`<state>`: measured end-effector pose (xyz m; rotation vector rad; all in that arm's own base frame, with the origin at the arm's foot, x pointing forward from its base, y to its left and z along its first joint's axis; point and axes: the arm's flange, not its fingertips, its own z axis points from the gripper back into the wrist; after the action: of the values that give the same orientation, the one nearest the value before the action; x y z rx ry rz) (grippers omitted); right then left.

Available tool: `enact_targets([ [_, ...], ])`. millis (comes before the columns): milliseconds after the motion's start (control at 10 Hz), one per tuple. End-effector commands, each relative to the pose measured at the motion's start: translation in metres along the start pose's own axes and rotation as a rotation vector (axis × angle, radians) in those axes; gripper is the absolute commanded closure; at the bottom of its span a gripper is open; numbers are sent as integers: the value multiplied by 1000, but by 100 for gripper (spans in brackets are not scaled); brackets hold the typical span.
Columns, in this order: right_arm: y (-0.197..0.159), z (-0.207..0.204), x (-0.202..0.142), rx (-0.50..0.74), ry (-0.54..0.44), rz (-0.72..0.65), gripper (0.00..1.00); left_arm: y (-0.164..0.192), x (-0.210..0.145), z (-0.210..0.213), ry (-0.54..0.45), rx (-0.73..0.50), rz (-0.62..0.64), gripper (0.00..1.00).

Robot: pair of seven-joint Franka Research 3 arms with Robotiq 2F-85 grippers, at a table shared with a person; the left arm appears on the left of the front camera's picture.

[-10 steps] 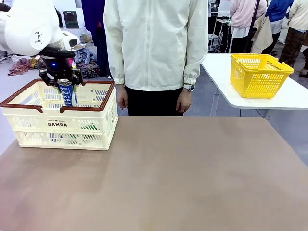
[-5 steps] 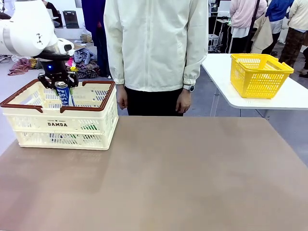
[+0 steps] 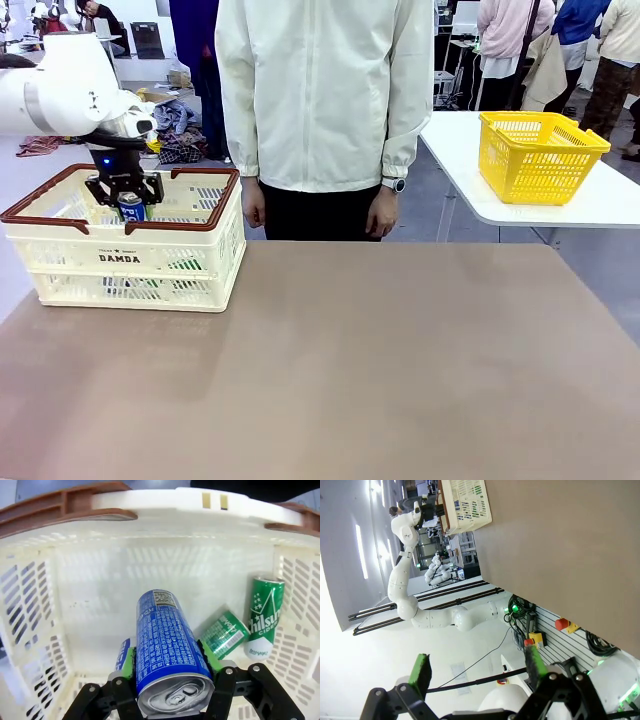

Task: Place the drinks into the Shopping basket.
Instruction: Pick up one drink and place it into the Shopping basket.

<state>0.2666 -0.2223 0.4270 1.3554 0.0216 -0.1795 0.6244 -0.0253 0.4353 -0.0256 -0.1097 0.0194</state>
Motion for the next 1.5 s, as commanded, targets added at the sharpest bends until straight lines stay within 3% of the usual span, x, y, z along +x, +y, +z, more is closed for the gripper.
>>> enact_targets([
  [0, 3, 1, -2, 1, 2, -9, 0, 5, 11, 3, 28, -33, -21, 100],
  [100, 3, 1, -2, 1, 2, -9, 0, 5, 11, 2, 34, -27, -26, 100],
  [200, 3, 1, -2, 1, 2, -9, 0, 6, 11, 3, 27, -47, -24, 72],
  [300, 3, 1, -2, 1, 2, -9, 0, 8, 10, 5, 28, -41, -23, 15],
  [400, 3, 1, -2, 1, 2, -9, 0, 8, 11, 5, 33, -38, -24, 0],
  [600, 3, 1, -2, 1, 2, -9, 0, 7, 13, 2, 43, -34, -22, 0],
  [1000, 3, 1, -2, 1, 2, -9, 0, 16, 6, 26, -45, -64, -7, 0],
  [1200, 3, 1, -2, 1, 2, -9, 0, 20, -9, 45, -64, -140, -85, 0],
  [1300, 3, 1, -2, 1, 2, -9, 0, 25, -24, 64, -44, -252, -139, 0],
  [1400, 3, 1, -2, 1, 2, -9, 0, 35, -43, 84, 36, -367, -180, 0],
])
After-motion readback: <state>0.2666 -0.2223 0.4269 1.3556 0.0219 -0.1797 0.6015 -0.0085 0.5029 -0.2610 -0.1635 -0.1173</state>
